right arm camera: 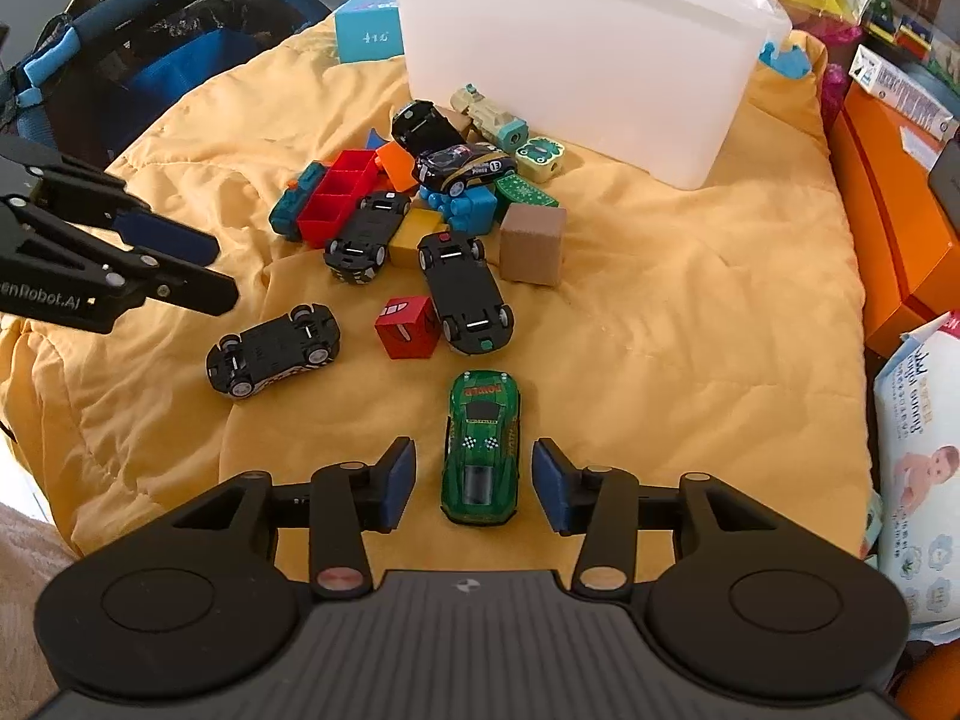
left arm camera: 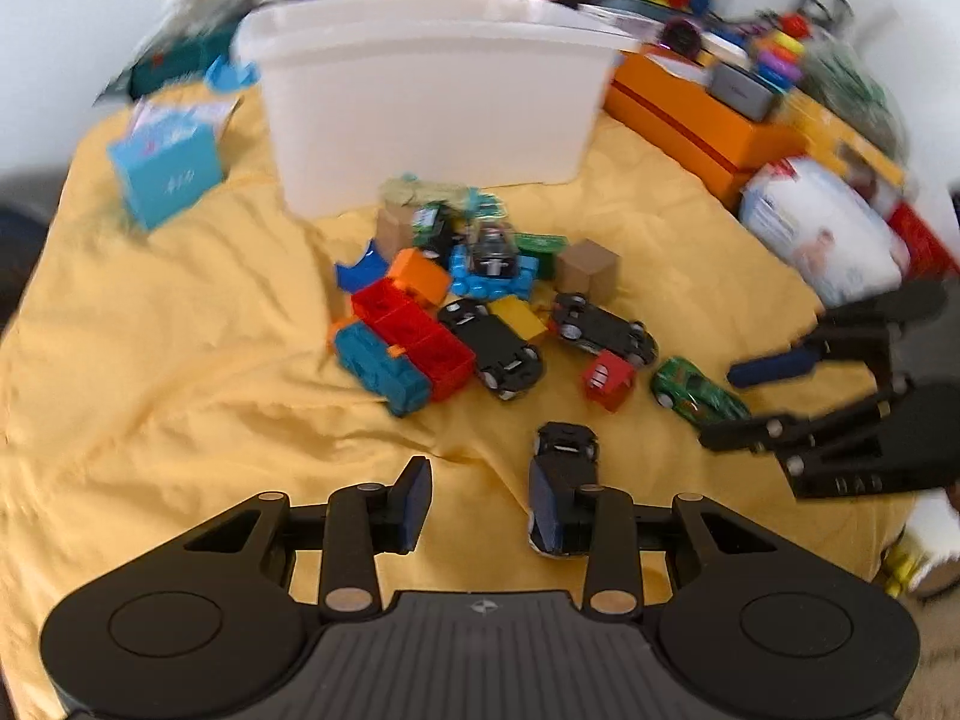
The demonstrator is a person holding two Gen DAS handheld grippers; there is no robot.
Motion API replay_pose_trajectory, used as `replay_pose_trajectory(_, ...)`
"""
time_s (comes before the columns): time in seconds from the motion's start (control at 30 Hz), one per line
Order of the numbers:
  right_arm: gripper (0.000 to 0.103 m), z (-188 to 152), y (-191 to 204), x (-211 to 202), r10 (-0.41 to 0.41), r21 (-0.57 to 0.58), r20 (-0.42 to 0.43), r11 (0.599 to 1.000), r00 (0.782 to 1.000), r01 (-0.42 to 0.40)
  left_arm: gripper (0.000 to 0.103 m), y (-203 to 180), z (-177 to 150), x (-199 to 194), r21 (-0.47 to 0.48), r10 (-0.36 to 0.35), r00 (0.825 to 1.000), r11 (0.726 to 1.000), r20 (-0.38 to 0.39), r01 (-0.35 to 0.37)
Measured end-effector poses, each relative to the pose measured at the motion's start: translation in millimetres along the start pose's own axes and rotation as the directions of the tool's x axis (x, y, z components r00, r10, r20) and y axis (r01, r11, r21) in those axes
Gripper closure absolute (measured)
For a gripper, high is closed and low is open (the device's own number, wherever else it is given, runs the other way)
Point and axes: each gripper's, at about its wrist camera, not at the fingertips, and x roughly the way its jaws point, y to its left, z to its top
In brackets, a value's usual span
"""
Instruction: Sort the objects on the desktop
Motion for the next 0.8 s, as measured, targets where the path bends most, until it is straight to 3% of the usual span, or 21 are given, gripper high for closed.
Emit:
replay_pose_trajectory(0.1,0.054,1,0,-2,-0.019,-0.002,0.007,1.000,1.000,0.019,0.062,-11,2,0,-0.018,-0.074,0.997,0.997,-0.017,0.074)
replay_pose_trajectory(0.17,0.054,2,2,-3,-0.029,-0.012,0.013,1.000,0.999,0.029,0.062,-31,3,3,0.048,-0.092,0.996,0.995,-0.021,0.093)
replay_pose_trajectory(0.3,0.054,1,3,-2,-0.023,-0.011,0.006,1.000,1.000,0.023,0.062,-66,-3,24,0.211,-0.004,0.999,0.977,-0.054,0.016)
replay_pose_trajectory(0.4,0.054,-2,3,-1,-0.021,-0.002,0.000,1.000,1.000,0.021,0.063,-68,-3,34,0.241,0.080,0.996,0.968,-0.039,-0.068)
replay_pose_trajectory(0.47,0.054,-3,2,-3,-0.026,0.000,0.005,1.000,1.000,0.026,0.070,-57,0,39,0.196,0.132,0.990,0.973,-0.056,-0.119)
replay_pose_trajectory(0.53,0.054,-5,1,-4,-0.030,0.006,0.016,1.000,0.999,0.030,0.073,-40,0,39,0.095,0.073,0.994,0.993,-0.079,-0.065)
replay_pose_trajectory(0.57,0.054,-5,0,-4,-0.030,0.008,0.016,1.000,0.999,0.030,0.073,-29,1,33,0.006,-0.022,0.998,1.000,-0.064,0.023)
replay_pose_trajectory(0.6,0.054,-5,-1,-5,-0.031,0.012,0.017,0.999,0.999,0.031,0.073,-18,2,27,-0.088,-0.150,0.988,0.985,-0.034,0.147)
replay_pose_trajectory(0.67,0.054,-6,-4,-4,-0.029,0.021,0.021,0.999,0.999,0.028,0.073,-3,4,23,-0.248,-0.328,0.945,0.915,0.006,0.319)
replay_pose_trajectory(0.73,0.054,-6,-7,-3,-0.016,0.035,0.019,0.999,1.000,0.016,0.073,4,2,34,-0.328,-0.379,0.925,0.875,-0.006,0.356)
replay_pose_trajectory(0.8,0.054,-5,-7,-1,-0.008,0.038,0.018,0.999,1.000,0.007,0.073,13,-6,54,-0.423,-0.403,0.914,0.838,-0.051,0.345)
